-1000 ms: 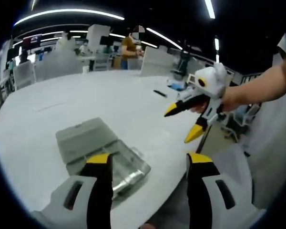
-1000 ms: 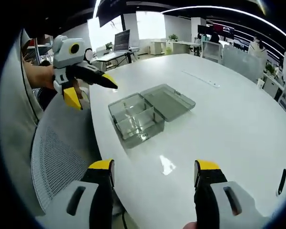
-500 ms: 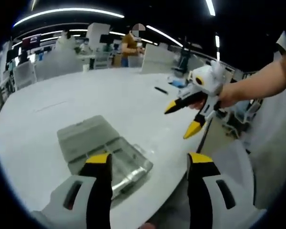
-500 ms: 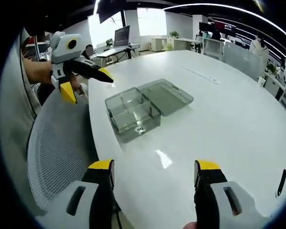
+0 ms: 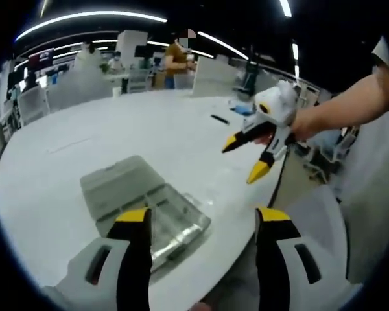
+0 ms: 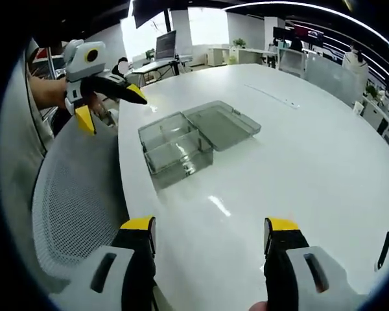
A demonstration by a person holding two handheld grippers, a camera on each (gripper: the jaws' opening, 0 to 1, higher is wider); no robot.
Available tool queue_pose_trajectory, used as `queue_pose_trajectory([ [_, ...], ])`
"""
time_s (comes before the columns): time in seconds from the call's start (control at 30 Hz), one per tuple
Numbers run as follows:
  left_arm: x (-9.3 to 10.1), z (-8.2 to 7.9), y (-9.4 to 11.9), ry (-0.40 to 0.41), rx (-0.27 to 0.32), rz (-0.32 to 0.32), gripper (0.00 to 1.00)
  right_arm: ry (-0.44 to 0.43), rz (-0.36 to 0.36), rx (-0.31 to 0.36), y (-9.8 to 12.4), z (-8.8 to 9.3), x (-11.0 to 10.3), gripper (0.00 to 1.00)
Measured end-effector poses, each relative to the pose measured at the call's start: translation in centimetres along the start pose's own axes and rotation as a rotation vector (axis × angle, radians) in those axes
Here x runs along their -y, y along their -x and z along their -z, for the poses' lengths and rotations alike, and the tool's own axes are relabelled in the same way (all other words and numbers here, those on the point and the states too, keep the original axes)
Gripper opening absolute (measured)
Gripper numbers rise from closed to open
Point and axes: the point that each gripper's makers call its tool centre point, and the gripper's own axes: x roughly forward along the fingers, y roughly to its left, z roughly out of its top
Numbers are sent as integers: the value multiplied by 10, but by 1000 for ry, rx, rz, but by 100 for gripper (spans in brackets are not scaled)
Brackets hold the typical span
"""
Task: Insert the divider into the dual guide fixture by aligning both edges with the guide slots and pushing it downward to the bottom, including one-sided entry, uneven engagement, binding, and posture correction.
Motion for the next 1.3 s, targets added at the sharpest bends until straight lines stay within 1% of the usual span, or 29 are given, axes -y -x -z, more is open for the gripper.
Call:
queue_pose_trajectory([
  [0.3,2,1,0,-8,-8,-3,63,5,-12,-9,-3,4,4,65],
  [0.53,4,-1,-1,-11,-3,0,64,13,-21,-21,-4,8,4,65],
  [0.8,4,0,-2,-10,-8,0,64,56,-39,-44,-10,11,4,64],
  [1.03,4,0,-3,-10,-11,-1,64,88,-43,-65,-16,12,8,63],
  [1.13,4,0,-4,-8,-10,0,64,105,-42,-88,-19,19,10,63],
  [1.3,5,-1,-6,-9,-13,2,64,103,-41,-112,-19,32,14,63],
])
